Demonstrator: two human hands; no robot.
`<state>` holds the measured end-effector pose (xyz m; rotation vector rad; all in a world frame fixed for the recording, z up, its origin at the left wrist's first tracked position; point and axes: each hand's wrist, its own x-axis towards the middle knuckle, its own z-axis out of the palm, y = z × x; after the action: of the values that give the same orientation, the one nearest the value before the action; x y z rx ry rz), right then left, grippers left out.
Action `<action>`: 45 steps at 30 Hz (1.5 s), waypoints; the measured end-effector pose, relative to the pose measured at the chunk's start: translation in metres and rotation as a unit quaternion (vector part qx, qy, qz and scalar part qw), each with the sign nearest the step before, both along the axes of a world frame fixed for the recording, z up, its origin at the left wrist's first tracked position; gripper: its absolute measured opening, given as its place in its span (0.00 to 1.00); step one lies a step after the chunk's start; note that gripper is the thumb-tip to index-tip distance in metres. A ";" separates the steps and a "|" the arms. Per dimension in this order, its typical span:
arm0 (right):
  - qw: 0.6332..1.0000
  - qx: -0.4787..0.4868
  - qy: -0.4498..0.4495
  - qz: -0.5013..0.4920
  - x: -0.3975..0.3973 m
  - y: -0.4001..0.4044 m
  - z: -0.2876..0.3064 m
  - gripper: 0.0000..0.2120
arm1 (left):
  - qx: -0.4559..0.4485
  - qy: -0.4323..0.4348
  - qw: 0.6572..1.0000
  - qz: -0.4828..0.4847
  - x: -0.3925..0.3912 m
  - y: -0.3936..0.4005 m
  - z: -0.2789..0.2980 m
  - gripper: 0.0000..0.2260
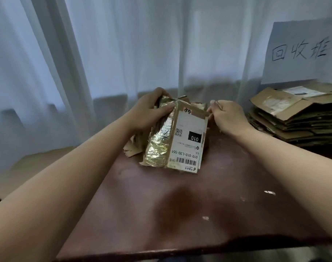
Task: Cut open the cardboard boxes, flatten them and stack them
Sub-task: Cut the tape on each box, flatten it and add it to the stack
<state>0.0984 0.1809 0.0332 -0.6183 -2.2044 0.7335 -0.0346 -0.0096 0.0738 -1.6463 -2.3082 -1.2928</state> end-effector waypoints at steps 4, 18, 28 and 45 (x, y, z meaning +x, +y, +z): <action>0.998 -0.059 -0.005 -0.014 0.058 0.039 -0.005 0.21 | -0.076 -0.007 0.992 -0.102 0.034 0.064 -0.008 0.10; 0.978 -0.103 -0.144 -0.109 0.164 0.094 -0.049 0.23 | -0.120 0.353 0.918 -0.136 0.107 0.183 -0.032 0.22; 0.979 -0.042 -0.172 -0.098 0.138 0.082 -0.057 0.16 | -0.303 0.209 0.929 -0.035 0.089 0.169 -0.037 0.35; 0.963 0.017 -0.179 -0.202 0.194 0.094 -0.058 0.16 | -0.211 0.202 0.948 -0.124 0.097 0.194 -0.048 0.23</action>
<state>0.2921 0.2746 -0.0243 -1.2177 -2.2927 0.3909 0.0621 0.1846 0.0254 -2.1346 -2.2708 -0.4159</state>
